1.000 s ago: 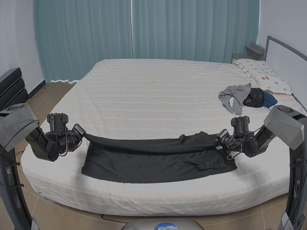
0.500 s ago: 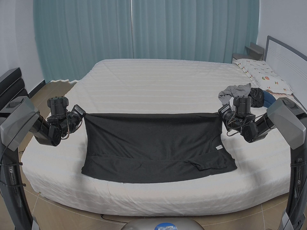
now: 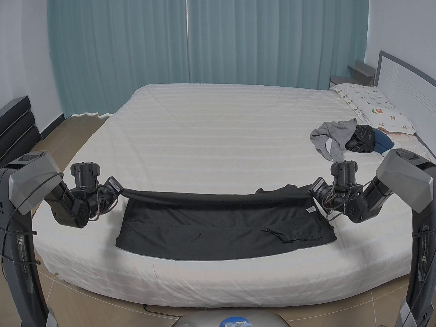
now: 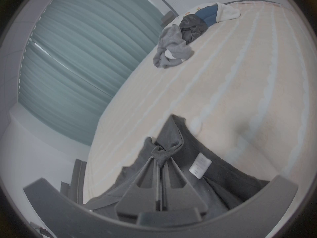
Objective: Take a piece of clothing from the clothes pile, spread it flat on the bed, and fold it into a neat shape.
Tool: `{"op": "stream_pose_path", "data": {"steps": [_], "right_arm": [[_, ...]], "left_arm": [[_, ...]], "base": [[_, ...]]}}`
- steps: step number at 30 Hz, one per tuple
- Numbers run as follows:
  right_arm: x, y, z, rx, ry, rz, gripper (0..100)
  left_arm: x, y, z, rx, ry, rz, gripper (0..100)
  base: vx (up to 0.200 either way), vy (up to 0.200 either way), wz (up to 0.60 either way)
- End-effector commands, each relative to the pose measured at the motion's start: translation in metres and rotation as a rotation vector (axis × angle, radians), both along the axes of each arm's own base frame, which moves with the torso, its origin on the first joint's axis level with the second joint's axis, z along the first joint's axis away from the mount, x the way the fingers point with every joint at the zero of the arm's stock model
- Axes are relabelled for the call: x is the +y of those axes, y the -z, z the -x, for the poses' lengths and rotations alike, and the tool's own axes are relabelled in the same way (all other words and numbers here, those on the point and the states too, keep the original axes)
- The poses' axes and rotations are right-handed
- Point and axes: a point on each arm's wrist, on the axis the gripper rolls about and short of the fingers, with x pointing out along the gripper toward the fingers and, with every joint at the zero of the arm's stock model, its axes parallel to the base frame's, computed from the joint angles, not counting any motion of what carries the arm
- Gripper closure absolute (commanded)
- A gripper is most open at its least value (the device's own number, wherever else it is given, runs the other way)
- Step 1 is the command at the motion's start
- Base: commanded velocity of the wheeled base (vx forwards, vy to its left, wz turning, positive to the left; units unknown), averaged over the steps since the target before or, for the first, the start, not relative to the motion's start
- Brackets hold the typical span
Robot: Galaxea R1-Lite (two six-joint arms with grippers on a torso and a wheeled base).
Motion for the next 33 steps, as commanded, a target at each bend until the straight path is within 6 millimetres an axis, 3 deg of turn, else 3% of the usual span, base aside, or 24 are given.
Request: {"op": "stream_pose_path", "data": {"steps": [1, 7, 16, 17, 18, 21, 28, 33], "right_arm": [[-0.001, 0.014, 0.013, 0.063, -0.027, 0.021, 100], [-0.002, 0.030, 0.025, 0.119, -0.088, 0.095, 100], [-0.002, 0.033, 0.024, 0.123, -0.095, 0.100, 100], [-0.002, 0.033, 0.024, 0.125, -0.096, 0.100, 0], [-0.002, 0.032, 0.024, 0.120, -0.094, 0.097, 0], [-0.002, 0.024, 0.022, 0.097, -0.084, 0.079, 0], [-0.002, -0.020, 0.022, 0.014, -0.055, -0.070, 0], [-0.009, -0.028, 0.022, 0.010, 0.003, -0.165, 0]], "left_arm": [[-0.003, 0.020, 0.020, 0.091, 0.042, -0.047, 100], [-0.010, 0.033, 0.025, 0.134, 0.083, -0.083, 100], [-0.010, 0.034, 0.026, 0.145, 0.082, -0.081, 100], [-0.010, 0.033, 0.026, 0.144, 0.084, -0.080, 100], [-0.010, 0.033, 0.026, 0.144, 0.082, -0.081, 0], [-0.010, 0.031, 0.026, 0.139, 0.080, -0.078, 0], [-0.007, 0.012, 0.026, 0.093, 0.043, -0.038, 0], [-0.004, -0.002, 0.024, 0.052, -0.026, 0.046, 0]], "base": [[0.000, 0.000, 0.00], [0.000, 0.000, 0.00], [0.000, 0.000, 0.00], [0.000, 0.000, 0.00], [0.000, 0.000, 0.00], [0.000, 0.000, 0.00], [0.000, 0.000, 0.00], [0.000, 0.000, 0.00]]}}
